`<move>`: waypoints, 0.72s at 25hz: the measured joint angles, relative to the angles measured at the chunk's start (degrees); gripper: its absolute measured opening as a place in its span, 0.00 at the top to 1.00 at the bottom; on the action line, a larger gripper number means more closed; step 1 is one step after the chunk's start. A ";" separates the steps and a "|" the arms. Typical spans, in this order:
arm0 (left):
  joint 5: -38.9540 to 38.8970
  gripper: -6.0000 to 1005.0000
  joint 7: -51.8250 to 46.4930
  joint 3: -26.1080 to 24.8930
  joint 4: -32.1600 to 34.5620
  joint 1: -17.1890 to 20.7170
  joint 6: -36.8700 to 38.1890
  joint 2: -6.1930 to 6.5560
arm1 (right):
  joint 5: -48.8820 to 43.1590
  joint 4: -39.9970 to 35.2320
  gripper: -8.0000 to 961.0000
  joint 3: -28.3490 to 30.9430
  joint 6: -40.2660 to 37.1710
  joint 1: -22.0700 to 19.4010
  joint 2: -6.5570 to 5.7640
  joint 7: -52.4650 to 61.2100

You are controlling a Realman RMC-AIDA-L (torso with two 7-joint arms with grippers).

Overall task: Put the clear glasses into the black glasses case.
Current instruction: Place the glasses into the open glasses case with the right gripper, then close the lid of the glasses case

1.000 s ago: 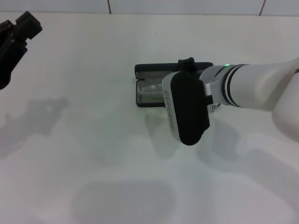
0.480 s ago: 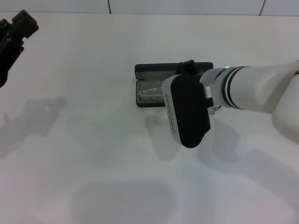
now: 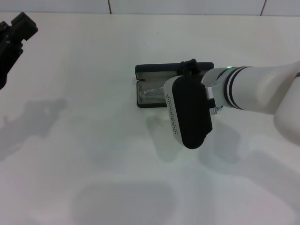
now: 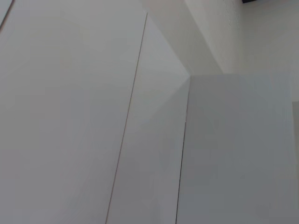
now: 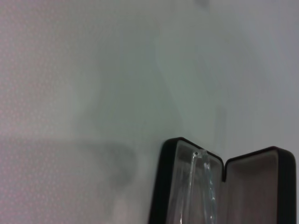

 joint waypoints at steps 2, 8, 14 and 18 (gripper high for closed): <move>-0.01 0.93 0.00 0.00 0.00 0.01 0.00 0.00 | -0.07 -0.40 0.74 -0.04 -0.11 -0.27 0.00 0.10; -0.06 0.93 0.00 0.00 0.05 0.02 0.00 0.00 | -0.08 -4.62 0.74 0.06 -1.42 -3.42 0.00 -0.16; -0.09 0.93 0.00 0.00 0.25 0.01 0.74 0.00 | 0.05 -9.87 0.73 0.58 -3.38 -7.22 -0.01 -0.26; 0.24 0.93 0.01 0.20 0.41 -0.40 0.79 0.00 | 1.48 -15.39 0.73 1.93 -2.44 -12.28 -0.02 -0.23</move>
